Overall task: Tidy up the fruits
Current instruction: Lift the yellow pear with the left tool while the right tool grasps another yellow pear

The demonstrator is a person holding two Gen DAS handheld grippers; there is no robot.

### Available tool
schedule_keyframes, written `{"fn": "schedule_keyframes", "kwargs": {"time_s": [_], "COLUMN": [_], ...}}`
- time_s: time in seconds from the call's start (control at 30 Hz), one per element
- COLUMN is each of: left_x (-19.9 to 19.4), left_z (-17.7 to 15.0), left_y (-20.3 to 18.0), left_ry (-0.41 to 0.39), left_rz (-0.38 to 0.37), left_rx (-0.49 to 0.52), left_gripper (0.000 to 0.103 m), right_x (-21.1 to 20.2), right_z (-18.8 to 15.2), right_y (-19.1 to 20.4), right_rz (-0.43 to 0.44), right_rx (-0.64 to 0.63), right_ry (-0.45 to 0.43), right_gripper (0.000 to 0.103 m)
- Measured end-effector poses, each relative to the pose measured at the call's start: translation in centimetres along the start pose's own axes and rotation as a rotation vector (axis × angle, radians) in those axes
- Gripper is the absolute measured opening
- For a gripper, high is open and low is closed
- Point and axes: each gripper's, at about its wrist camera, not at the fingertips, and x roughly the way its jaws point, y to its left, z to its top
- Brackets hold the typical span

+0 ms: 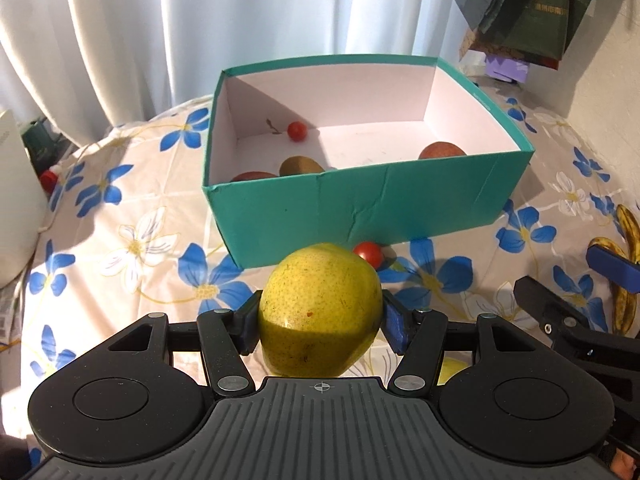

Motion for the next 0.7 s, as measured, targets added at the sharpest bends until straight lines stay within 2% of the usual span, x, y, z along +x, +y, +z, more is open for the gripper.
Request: {"fn": "schedule_keyframes", "kwargs": {"time_s": [0.2,0.4,0.57,0.7], "left_x": [-0.6,-1.0,-1.0,-1.0], "left_z": [-0.3,-0.7,-1.1,-1.3], "left_y": [1.3,2.4,3.1,3.4], "left_ry": [-0.012,-0.016,-0.008,-0.004], "left_rz": [0.015,0.016,0.020,0.024], "left_rx": [-0.024,-0.041,-0.049,-0.052], "left_gripper": [0.063,0.063,0.063,0.063], "right_x": [0.1,1.6,3.0,3.9], "right_z": [-0.8,-2.6,-3.8,-4.1], "right_y": [1.7,3.8,5.2,5.9], "right_rz": [0.062,0.204,0.220,0.221], "right_rx": [-0.041,-0.072,-0.094,-0.101], "right_ry": [0.052,0.194,0.260,0.292], "right_gripper": [0.078,0.073,0.073,0.064]}}
